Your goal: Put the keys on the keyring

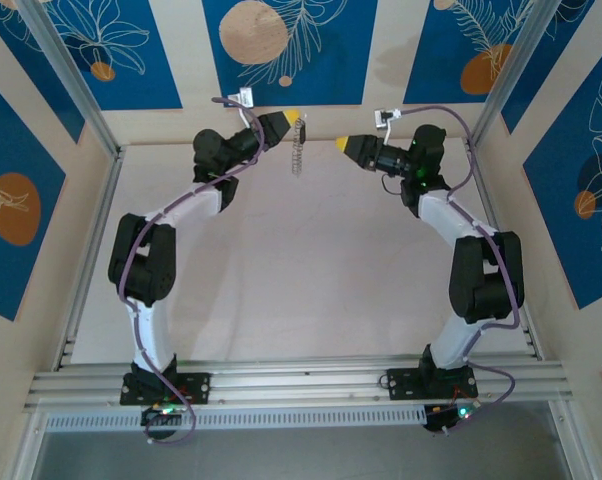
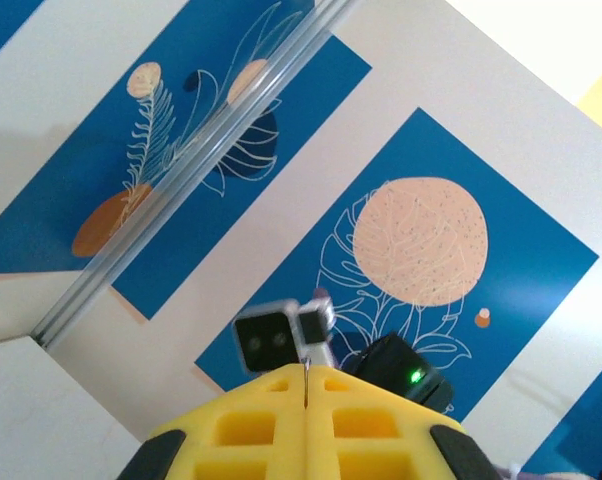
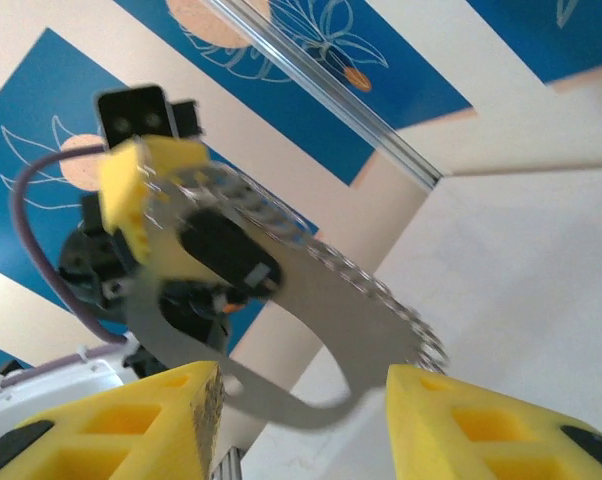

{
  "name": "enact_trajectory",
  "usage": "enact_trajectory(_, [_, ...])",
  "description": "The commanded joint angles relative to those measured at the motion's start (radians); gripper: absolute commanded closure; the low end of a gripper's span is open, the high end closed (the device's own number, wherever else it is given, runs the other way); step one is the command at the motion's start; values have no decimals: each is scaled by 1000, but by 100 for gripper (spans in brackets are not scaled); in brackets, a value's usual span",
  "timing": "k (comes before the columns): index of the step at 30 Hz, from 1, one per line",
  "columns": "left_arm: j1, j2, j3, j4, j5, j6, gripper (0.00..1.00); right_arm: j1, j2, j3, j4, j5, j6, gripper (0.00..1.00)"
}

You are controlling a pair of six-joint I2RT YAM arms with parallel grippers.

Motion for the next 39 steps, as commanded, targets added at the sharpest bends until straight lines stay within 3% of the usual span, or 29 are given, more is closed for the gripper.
enact_trajectory(1, [-17, 10, 36, 72, 24, -19, 100, 28, -31, 74, -55, 68, -23, 53])
enact_trajectory(21, [-44, 1, 43, 68, 50, -23, 100, 89, 46, 228, -60, 97, 8, 54])
enact_trajectory(39, [-64, 1, 64, 35, 53, 2, 100, 106, 62, 253, -75, 60, -1, 74])
